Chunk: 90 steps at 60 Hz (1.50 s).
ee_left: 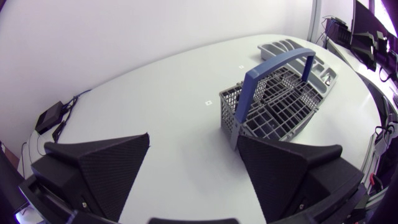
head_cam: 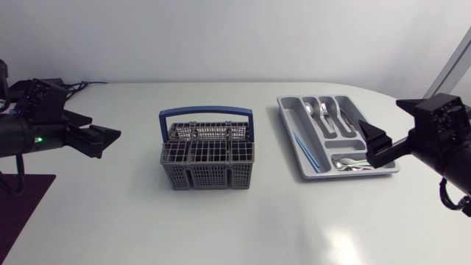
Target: Unload the cutlery basket into the drawer organizer.
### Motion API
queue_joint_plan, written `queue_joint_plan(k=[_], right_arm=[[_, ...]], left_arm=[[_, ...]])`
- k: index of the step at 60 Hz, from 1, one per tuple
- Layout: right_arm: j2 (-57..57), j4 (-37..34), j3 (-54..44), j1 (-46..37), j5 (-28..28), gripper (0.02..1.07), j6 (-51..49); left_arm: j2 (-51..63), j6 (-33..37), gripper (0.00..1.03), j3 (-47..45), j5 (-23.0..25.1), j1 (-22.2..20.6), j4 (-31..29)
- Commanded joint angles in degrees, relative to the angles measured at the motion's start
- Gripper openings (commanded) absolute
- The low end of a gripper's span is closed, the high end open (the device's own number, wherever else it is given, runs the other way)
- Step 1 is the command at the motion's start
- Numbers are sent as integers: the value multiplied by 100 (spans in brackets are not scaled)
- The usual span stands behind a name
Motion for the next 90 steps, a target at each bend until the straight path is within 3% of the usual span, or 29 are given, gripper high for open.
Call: queue_joint_plan(k=[1,13,20,26,31,41,48,61,90], right_arm=[[-420,25,-312,-242,29,102,333],[-1395,-98,-690,-444,21,102,535],[-1808,-186,-849,-523,21,102,562],[-2142,-248,-1042,-567,-6,102,623],[-2450,-265,-1209,-593,-6,102,650],[-3092,-476,-1455,-593,-15,102,764],[-3426,-573,-1622,-593,-6,102,782],[-4041,-819,-1850,-620,3,102,834],[-4214,-797,-2215,-253,405,102,1734]], left_arm=[[-322,-224,99,-217,237,232,78],[-770,-338,99,-490,281,276,148],[-1245,-488,99,-929,245,259,561],[-1500,-742,99,-1325,-124,162,1097],[-1526,-918,99,-1413,-361,153,1185],[-1693,-1059,99,-1667,-370,206,1352],[-2220,-1454,99,-2054,-396,232,1827],[-2862,-2166,99,-2494,-1293,215,2328],[-4235,-2266,99,-3395,-1525,-124,2229]])
